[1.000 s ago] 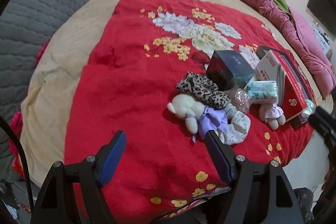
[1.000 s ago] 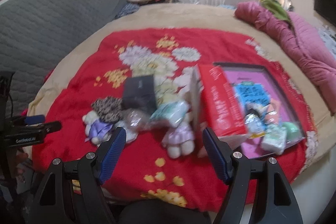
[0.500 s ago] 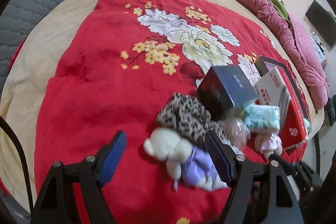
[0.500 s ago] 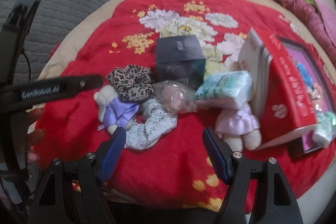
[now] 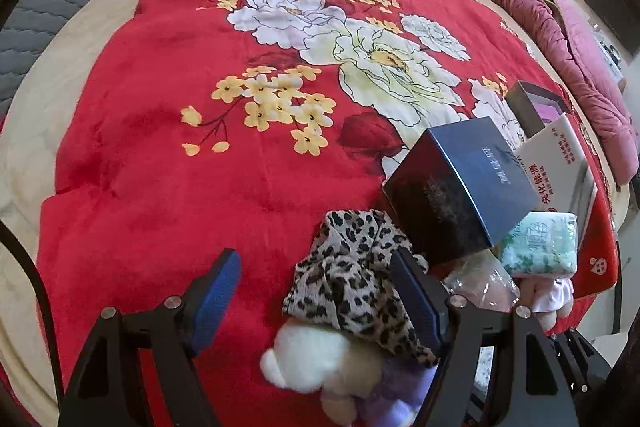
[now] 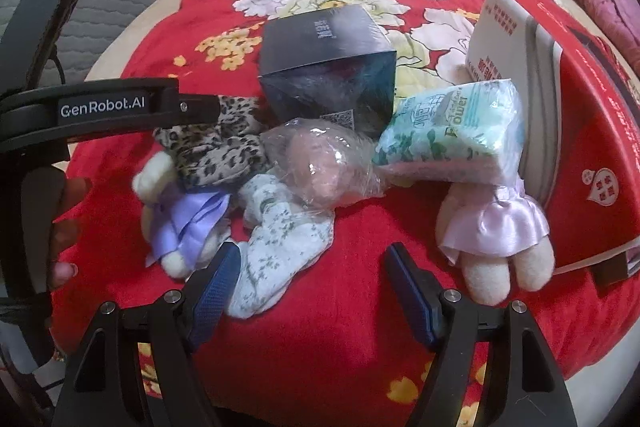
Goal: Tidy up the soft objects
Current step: 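Grasp the leopard-print scrunchie with left gripper while right grasps the white floral cloth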
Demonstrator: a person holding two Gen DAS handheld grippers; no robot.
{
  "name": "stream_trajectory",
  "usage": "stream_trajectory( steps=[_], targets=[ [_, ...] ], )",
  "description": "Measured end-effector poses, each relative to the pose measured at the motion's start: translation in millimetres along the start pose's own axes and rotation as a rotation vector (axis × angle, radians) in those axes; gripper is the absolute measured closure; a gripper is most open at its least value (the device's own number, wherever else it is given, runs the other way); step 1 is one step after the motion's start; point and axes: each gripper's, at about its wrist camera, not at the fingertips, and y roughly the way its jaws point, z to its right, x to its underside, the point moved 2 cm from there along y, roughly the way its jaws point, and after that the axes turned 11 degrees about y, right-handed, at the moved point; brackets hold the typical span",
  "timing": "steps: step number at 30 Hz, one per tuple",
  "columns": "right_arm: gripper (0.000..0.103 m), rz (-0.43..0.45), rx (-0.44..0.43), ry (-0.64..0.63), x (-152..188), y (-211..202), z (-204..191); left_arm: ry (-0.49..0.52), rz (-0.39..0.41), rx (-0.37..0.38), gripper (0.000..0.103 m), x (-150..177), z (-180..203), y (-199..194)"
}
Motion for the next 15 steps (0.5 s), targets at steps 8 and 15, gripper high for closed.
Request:
stream_trajectory(
  steps=[8,15],
  targets=[
    [0.069,0.006,-0.011,-0.061,1.6,4.9,-6.1,0.002,0.005,0.034,0.037,-1.9,-2.4,10.5],
    [0.092,0.056,0.071,-0.164,9.3,-17.0,5.4,-0.055,-0.001,0.101,0.081,-0.9,-10.1,17.8]
  ],
)
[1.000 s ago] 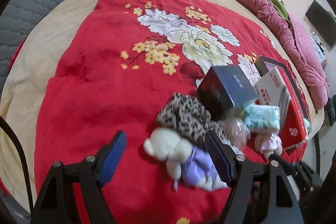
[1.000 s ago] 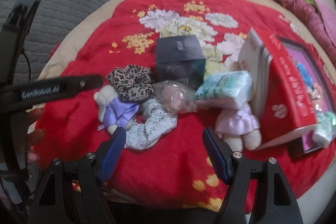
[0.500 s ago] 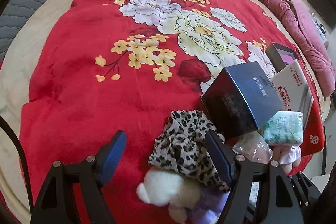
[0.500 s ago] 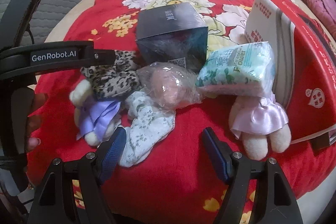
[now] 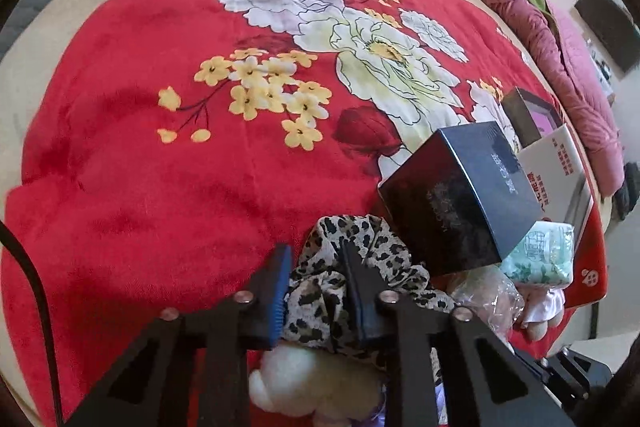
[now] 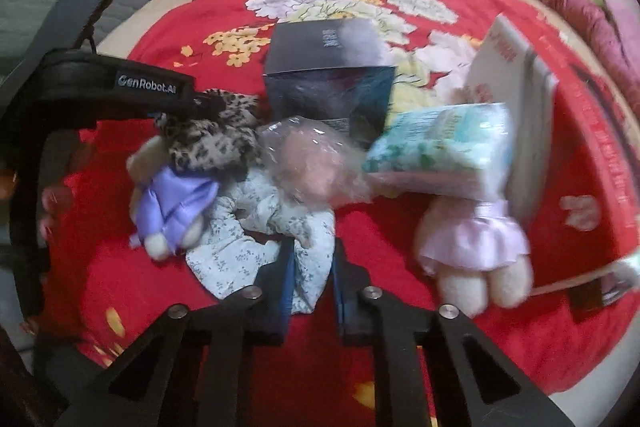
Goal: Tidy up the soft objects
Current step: 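Grasp the leopard-print scrunchie with left gripper while right grasps the white floral cloth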
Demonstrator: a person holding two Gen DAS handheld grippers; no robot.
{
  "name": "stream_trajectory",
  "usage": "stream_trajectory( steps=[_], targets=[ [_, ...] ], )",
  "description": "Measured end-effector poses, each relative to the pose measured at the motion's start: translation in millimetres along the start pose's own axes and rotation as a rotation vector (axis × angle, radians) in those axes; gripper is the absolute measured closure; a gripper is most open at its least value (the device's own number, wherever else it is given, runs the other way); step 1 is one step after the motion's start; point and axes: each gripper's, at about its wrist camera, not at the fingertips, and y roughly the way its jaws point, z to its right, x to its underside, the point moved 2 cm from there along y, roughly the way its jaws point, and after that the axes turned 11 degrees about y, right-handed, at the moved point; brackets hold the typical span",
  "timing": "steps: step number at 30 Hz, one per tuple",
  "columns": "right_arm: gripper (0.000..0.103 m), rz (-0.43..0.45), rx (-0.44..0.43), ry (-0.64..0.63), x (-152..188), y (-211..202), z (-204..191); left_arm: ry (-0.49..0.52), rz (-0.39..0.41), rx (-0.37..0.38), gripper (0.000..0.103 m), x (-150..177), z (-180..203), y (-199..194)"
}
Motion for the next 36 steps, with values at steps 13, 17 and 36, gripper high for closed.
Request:
stream_trajectory(
  steps=[13,17,36],
  targets=[
    [0.065,0.0,-0.116,0.097,-0.1,-21.9,26.9,-0.041,0.087,0.082,0.089,4.5,3.9,-24.2],
    [0.048,-0.017,-0.144,0.143,-6.6,-14.1,22.9,-0.035,0.097,0.093,0.089,9.2,5.4,-30.4],
    [0.094,0.104,0.076,0.013,-5.5,-21.0,29.2,-0.005,0.16,0.063,0.089,20.1,18.3,-57.2]
  ],
)
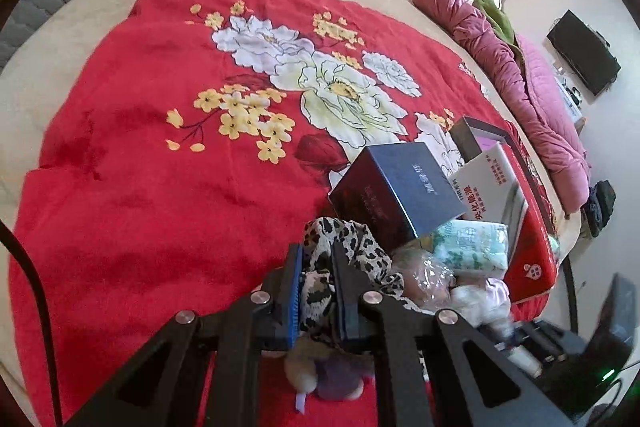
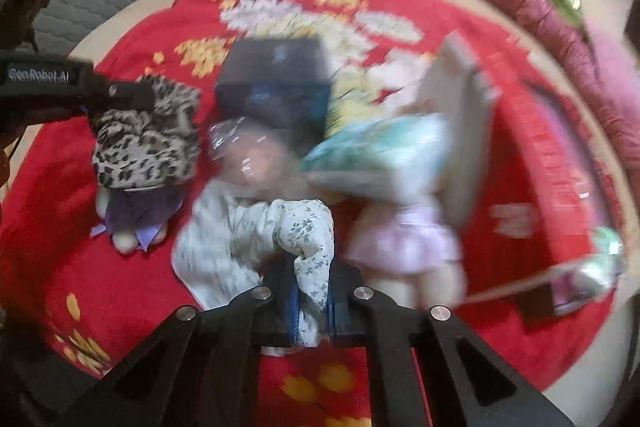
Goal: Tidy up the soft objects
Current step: 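Grasp the leopard-print scrunchie with left gripper while right grasps the white floral cloth, then carry the scrunchie and white floral cloth over the pink book tray with both grippers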
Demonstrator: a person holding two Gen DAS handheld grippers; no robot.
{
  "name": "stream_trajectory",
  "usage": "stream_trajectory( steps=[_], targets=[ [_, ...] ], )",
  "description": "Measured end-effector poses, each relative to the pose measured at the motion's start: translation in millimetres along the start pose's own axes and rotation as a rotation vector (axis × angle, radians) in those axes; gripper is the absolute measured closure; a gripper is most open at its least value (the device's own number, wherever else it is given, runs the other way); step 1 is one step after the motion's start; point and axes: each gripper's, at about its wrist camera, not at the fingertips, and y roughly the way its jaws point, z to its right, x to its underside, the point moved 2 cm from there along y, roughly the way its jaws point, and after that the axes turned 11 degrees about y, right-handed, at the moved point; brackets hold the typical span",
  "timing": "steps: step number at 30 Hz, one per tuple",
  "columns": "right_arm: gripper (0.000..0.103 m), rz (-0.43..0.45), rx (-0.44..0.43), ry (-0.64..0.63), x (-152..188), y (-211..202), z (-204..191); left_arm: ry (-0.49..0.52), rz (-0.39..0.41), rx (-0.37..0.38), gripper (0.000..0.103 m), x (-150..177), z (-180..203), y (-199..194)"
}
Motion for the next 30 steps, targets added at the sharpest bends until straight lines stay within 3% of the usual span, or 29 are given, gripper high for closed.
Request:
stream_trajectory(
  steps=[12,24,30],
  targets=[
    [0.094,0.244,-0.015,0.008,-26.0,-76.8,16.7,0.024,0.084,-0.019,0.089,0.2,24.1,-51.8],
    [0.094,0.36,-0.049,0.074,-41.0,-136.9,41.7,0.135,0.159,-0.073,0.089,-10.0,91.6,-98.7],
    [0.094,0.387,-0.053,0.125,-43.0,-155.7,63.1,0.187,0.158,-0.099,0.089,-14.4,122.2,-103.5]
  ],
)
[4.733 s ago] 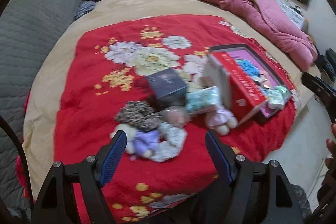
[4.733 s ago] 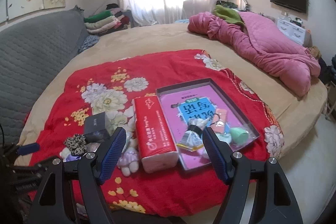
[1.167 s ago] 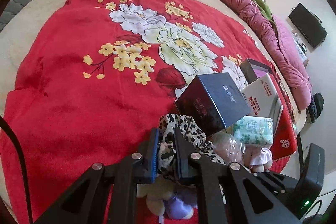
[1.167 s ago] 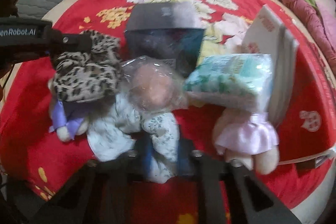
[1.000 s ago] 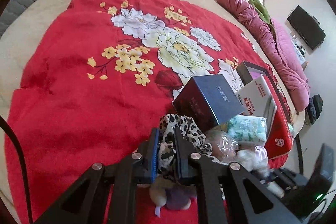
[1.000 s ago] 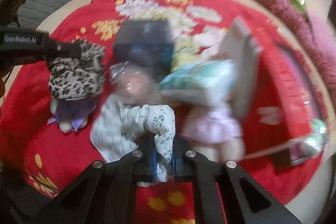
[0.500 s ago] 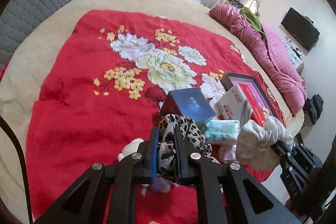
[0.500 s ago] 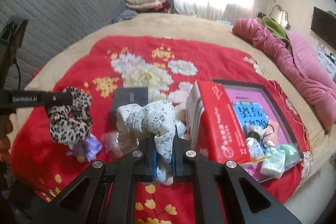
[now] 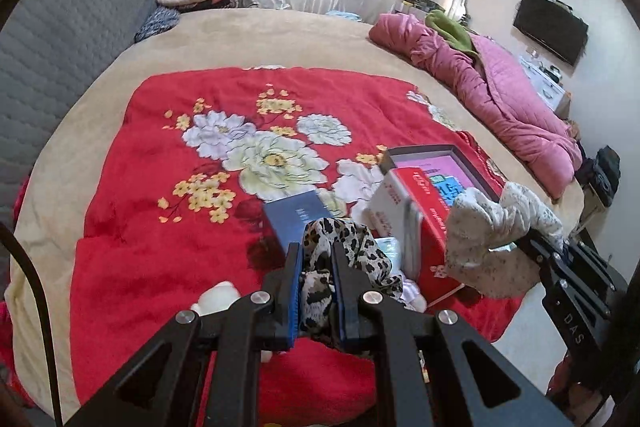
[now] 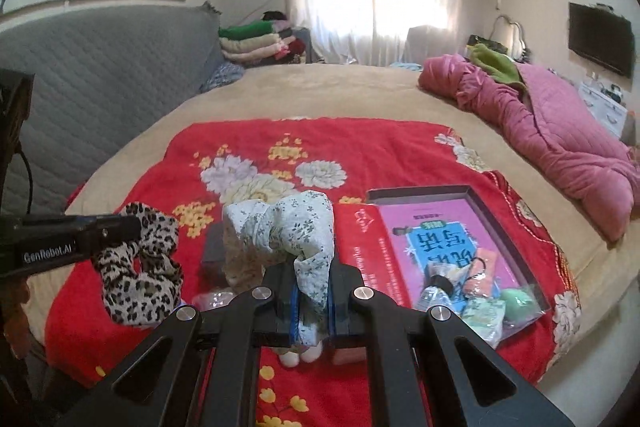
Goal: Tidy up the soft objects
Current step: 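Carry the scrunchie and white floral cloth over the pink book tray with both grippers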
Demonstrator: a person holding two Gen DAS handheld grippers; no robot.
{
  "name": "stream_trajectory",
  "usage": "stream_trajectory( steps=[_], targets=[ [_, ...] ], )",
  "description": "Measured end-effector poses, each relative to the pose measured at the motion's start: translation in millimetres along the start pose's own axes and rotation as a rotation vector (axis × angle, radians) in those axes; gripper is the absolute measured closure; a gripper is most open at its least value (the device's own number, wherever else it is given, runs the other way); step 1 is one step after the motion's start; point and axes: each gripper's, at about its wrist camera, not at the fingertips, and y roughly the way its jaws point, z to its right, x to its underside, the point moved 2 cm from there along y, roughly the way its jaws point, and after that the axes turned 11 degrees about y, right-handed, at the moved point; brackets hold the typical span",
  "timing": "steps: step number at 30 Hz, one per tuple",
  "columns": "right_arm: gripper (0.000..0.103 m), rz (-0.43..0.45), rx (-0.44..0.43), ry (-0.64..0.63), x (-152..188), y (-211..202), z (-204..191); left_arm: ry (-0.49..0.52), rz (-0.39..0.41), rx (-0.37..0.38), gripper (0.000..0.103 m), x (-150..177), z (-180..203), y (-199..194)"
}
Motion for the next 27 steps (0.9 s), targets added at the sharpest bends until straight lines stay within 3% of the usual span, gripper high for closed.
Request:
stream_trajectory(
  steps=[15,27],
  targets=[
    [0.093,0.055,0.048,0.116,-18.2,-28.3,56.3,0.081,-0.002,0.029,0.089,-11.6,51.1,-4.1],
    [0.093,0.113,0.13,0.234,-33.6,-49.4,123.8,0.168,0.017,0.08,0.089,-42.0,106.6,2.3]
  ],
)
